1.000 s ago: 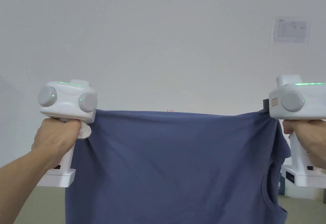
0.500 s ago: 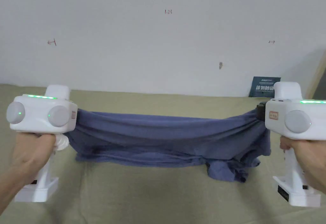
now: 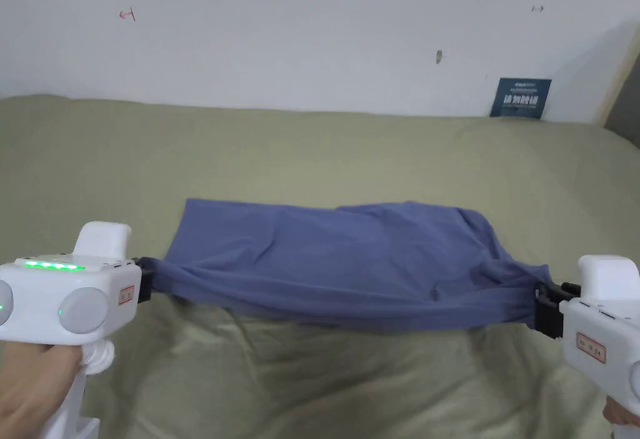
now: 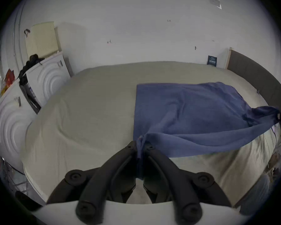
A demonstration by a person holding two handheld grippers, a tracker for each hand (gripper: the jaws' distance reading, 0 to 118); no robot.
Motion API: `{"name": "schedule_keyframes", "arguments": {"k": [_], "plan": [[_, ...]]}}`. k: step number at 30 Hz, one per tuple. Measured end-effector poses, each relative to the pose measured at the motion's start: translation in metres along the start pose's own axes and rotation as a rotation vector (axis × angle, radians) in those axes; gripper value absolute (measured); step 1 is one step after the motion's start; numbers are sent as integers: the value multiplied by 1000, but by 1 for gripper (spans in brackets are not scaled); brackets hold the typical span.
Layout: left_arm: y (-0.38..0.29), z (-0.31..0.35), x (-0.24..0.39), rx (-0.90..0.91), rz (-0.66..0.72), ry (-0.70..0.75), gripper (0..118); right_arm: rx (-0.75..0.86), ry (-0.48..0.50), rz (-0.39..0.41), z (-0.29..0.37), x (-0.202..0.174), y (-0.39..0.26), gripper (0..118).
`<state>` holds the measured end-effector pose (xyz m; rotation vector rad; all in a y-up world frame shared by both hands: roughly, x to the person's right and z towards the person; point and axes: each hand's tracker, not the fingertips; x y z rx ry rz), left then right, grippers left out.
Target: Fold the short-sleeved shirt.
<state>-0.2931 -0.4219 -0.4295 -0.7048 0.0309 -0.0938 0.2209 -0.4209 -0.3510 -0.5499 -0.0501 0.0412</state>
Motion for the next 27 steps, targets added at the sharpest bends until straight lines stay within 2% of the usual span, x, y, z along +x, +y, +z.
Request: {"name": "schedule_keyframes", "arguments": {"k": [6,11,20,21,22,23,24,25,27], "plan": [[-74,51,-16,-59,1,-38,7,-35,21,-49,62,-3,-64,8],[-112,79,-27,-90,48,-63,7,-77,26,-82,88,-4,-96,8],[-127,62,-25,-163,78,-72,8,-165,23,-88,65,-9,-115,10],[-129,62,-23,-173,77,-70,16,-193,23,-90,62,-9,-115,26],[-129,61,-23,-175,79,-66,44,-200,24,-91,60,-8,-115,53],[-129,61,-23,-179,81,-66,85,-220,12,-102,59,-8,-116,88],[-129,61,-23,-187,78,-70,118,-244,1,-105,59,-9,-115,115],[-131,61,-23,-204,81,-80,118,-245,-11,-109,60,-8,-115,115],[-132,70,-20,-207,75,-65,113,-227,-7,-133,67,-6,-112,107]]}}
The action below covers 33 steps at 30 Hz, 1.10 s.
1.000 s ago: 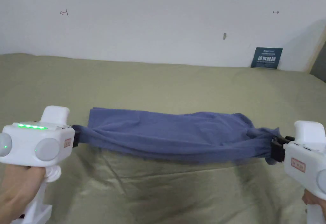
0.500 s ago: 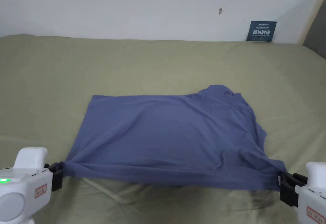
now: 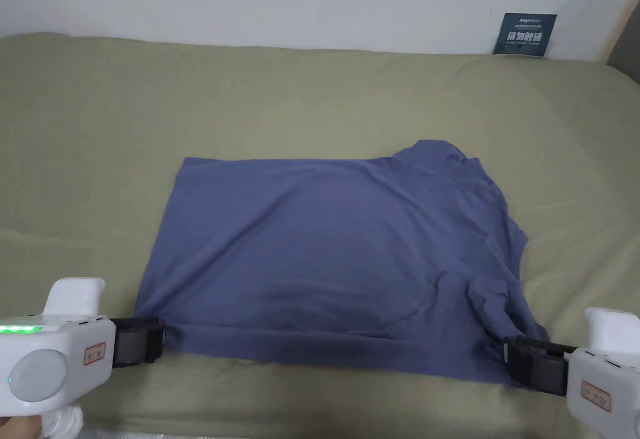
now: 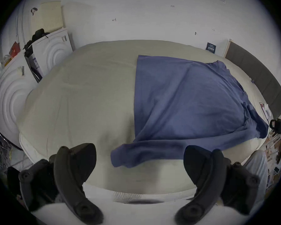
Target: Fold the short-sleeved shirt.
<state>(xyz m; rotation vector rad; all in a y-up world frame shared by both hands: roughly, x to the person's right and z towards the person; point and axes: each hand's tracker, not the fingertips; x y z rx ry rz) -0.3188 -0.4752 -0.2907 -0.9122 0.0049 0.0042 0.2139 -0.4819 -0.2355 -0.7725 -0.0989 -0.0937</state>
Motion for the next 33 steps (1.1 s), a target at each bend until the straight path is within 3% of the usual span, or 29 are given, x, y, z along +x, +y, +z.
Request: {"name": "schedule_keyframes", "arguments": {"k": [2,3,4,5,6,10,14,15,16,17,18,24,26,27,28,29,31,32,33], "plan": [[1,8,2,22,-12,12,112,27,21,-14,12,0,7,107],[1,13,3,33,-7,18,103,32,14,-17,14,2,8,100],[2,18,3,70,12,21,86,56,7,-24,18,2,10,84],[4,23,3,70,27,21,57,69,3,-23,23,1,14,52],[5,29,3,90,49,14,0,81,13,-22,28,1,17,6],[3,34,2,127,59,32,0,142,-26,28,35,-4,22,6],[-3,23,-7,65,71,-7,0,101,-13,24,27,-14,25,6],[-4,20,-9,46,67,-7,10,95,-11,24,25,-6,19,6],[-6,18,-11,44,72,-11,36,87,-10,22,24,-7,18,6],[-6,18,-13,38,85,-23,82,83,-9,21,23,-8,18,6],[-4,18,-14,20,93,-29,118,77,-7,21,22,-7,17,6],[-2,-9,-14,-45,54,4,108,53,-7,24,16,0,12,6],[7,-18,-13,-57,63,-3,96,40,-3,20,14,0,13,6],[9,-22,-13,-61,80,-8,68,33,0,21,10,4,11,7],[11,-26,-11,-74,79,-23,32,29,-5,26,9,4,11,7],[12,-29,-10,-87,69,-19,9,19,-4,37,8,3,11,12],[11,-32,-8,-108,69,-66,9,10,12,35,6,5,10,86],[11,-31,-6,-107,117,-96,9,-1,27,27,5,5,10,118],[12,-31,-4,-126,100,-69,9,-43,51,15,4,5,11,111]]}}
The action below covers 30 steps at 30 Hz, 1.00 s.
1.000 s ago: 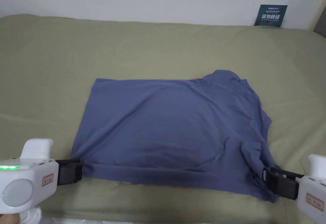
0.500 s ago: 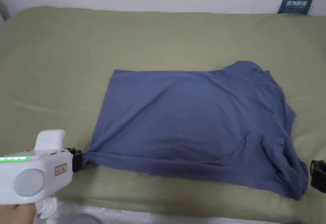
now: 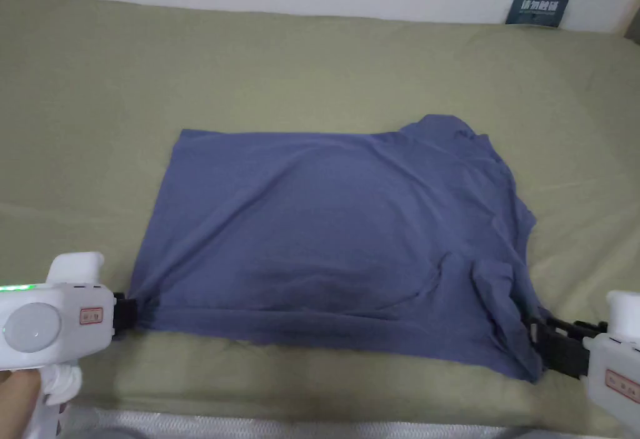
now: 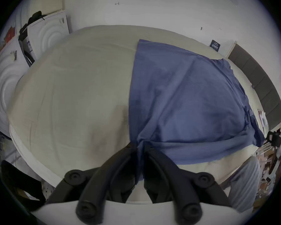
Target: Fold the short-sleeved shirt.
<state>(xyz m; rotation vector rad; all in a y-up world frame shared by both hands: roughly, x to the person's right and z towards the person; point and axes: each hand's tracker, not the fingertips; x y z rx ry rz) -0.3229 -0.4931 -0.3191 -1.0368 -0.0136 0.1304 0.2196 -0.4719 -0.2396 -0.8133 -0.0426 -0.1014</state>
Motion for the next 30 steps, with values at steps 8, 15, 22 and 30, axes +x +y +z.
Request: {"name": "schedule_keyframes", "arguments": {"k": [8,15,22,30], "plan": [[2,3,-8,41,-3,7,9,-78,20,75,-33,1,-19,10],[11,16,-1,85,-20,12,9,-23,-6,38,-19,2,6,9],[37,19,7,117,-35,14,9,39,-16,16,-21,12,43,9],[85,2,13,131,-15,10,9,72,-22,13,-60,8,113,9]]}}
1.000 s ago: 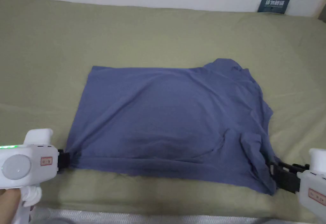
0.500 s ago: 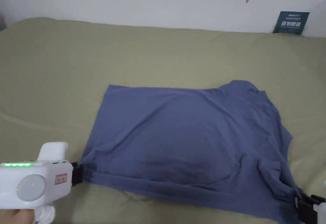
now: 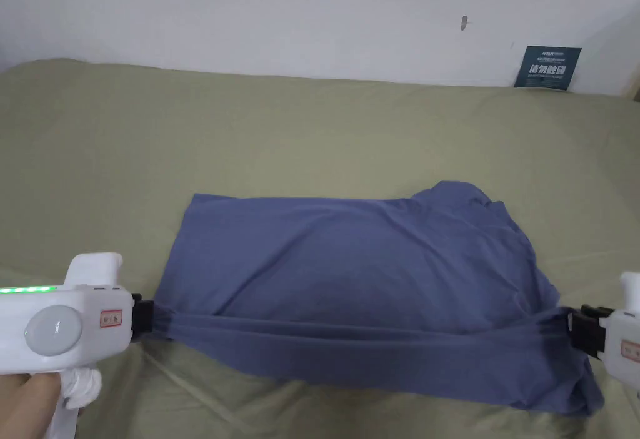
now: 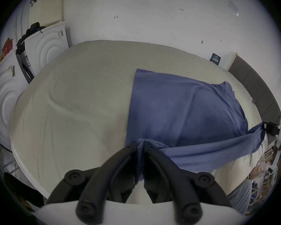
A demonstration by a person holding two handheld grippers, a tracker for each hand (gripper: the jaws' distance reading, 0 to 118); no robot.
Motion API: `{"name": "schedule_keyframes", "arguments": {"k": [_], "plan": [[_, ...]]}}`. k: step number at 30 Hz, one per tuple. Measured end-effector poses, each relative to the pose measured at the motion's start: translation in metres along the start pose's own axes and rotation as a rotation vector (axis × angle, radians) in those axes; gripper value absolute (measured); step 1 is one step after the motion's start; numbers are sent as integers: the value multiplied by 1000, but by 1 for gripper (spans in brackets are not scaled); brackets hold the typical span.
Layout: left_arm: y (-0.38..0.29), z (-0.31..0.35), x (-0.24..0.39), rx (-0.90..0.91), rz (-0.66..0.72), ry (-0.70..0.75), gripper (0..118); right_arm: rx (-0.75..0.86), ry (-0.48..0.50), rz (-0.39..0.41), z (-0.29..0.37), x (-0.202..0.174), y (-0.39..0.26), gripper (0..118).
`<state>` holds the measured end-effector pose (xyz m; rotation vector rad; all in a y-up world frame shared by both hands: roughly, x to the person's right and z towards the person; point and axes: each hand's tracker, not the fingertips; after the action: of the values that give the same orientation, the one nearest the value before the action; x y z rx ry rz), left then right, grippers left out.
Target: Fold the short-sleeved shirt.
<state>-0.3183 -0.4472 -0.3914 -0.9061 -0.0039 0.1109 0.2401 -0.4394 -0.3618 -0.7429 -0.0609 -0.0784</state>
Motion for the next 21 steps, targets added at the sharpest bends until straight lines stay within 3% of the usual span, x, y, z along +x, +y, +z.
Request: {"name": "schedule_keyframes", "arguments": {"k": [7,14,17,18,19,20,21], "plan": [[54,-48,9,-18,2,35,9,5,-38,70,-65,-15,70,9],[79,-110,15,-104,17,48,9,-91,-84,102,-136,-24,78,9],[79,-122,16,-127,24,48,18,-122,-91,80,-158,-21,74,9],[78,-123,15,-125,36,41,32,-124,-93,74,-161,-20,71,13],[78,-123,12,-120,45,27,68,-125,-94,68,-163,-20,69,30],[77,-119,11,-95,56,9,108,-131,-89,66,-167,-15,67,63],[76,-116,8,-74,46,0,118,-135,-91,61,-165,-14,65,112]]}}
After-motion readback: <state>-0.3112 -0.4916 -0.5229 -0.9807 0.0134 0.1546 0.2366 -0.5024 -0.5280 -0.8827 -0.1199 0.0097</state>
